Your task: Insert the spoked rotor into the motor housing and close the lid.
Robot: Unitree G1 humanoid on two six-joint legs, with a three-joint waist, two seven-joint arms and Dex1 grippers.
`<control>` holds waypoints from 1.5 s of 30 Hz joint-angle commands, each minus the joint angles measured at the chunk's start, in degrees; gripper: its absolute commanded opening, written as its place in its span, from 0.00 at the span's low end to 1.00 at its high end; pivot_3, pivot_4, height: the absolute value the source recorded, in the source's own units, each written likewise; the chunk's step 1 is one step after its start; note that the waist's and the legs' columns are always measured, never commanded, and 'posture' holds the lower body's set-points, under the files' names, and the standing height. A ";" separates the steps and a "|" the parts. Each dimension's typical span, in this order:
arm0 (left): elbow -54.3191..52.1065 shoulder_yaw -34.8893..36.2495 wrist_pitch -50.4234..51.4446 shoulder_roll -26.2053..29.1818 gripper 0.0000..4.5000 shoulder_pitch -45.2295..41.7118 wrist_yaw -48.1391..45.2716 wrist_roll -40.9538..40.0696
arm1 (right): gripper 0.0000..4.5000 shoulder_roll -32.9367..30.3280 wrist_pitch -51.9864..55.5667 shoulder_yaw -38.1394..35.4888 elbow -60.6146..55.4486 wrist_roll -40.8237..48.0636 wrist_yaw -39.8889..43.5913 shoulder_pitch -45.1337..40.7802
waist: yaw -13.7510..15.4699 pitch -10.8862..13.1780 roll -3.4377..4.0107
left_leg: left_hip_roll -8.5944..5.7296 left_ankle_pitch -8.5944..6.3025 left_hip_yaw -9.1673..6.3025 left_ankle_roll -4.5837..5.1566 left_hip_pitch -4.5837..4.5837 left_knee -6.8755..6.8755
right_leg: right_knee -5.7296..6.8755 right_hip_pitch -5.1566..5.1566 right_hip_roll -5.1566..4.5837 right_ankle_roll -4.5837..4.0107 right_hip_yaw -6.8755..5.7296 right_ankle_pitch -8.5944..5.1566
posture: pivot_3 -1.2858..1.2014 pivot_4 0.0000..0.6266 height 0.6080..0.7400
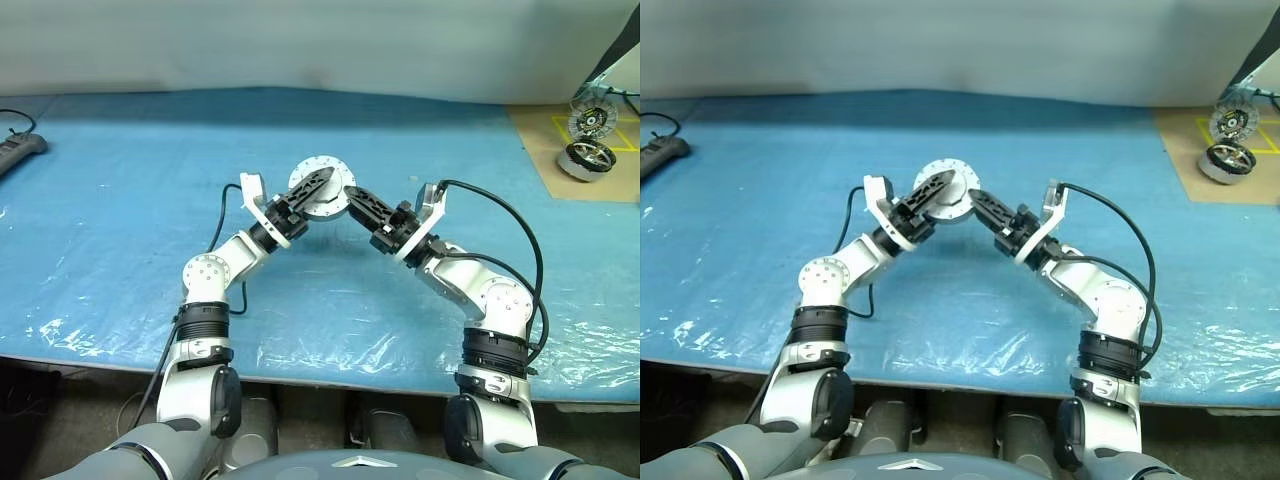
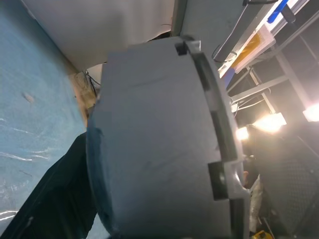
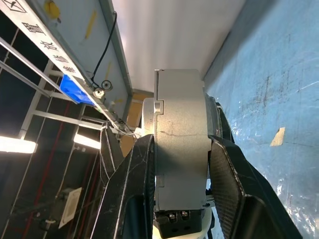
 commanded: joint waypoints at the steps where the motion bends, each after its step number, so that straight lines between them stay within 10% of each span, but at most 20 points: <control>1: -1.00 -0.16 -1.07 0.16 0.87 -0.47 0.68 0.46 | 0.29 -0.24 -1.13 0.63 -4.35 4.03 0.57 -0.60 | 0.00 0.00 0.00 | 0.00 0.00 -0.01 0.00 -0.01 0.01 | 0.00 0.00 0.00 0.00 0.00 0.00 | 0.52 0.24 1.00; 6: -1.30 1.40 -3.01 0.08 0.56 -0.48 -0.12 -0.44 | 0.29 -0.55 -1.92 1.64 -3.92 4.21 0.02 -0.69 | 0.15 0.00 -0.01 | -0.04 0.00 -0.13 0.00 -0.12 0.11 | 0.01 0.00 -0.02 0.04 -0.09 0.03 | 0.52 0.24 1.00; 19: 0.54 0.63 -3.74 -0.47 0.56 -1.95 6.54 2.42 | 0.29 -0.76 -5.78 3.46 -3.44 1.37 -2.68 -0.96 | 0.20 0.00 -0.01 | -0.06 0.00 -0.37 0.00 -0.31 0.38 | 0.07 0.02 -0.04 0.08 -0.24 0.05 | 0.52 0.24 1.00; 27: 9.73 4.72 -12.56 2.69 0.56 -9.13 5.49 5.11 | 0.87 -1.86 -5.76 4.37 -3.62 1.75 -1.16 -0.70 | 0.01 0.00 -0.01 | -0.03 0.00 -0.70 0.00 -0.58 0.79 | 0.17 0.03 -0.04 0.13 -0.49 0.09 | 0.52 0.24 1.00; 45: 24.92 3.04 -30.67 6.72 0.56 -11.43 3.85 21.54 | 0.87 -6.12 -12.63 9.23 -8.53 -17.43 3.69 3.83 | 0.66 0.03 -0.04 | -0.18 0.00 -1.17 0.01 -0.87 0.98 | 0.10 0.16 -0.25 0.22 -1.02 0.15 | 0.52 0.24 1.00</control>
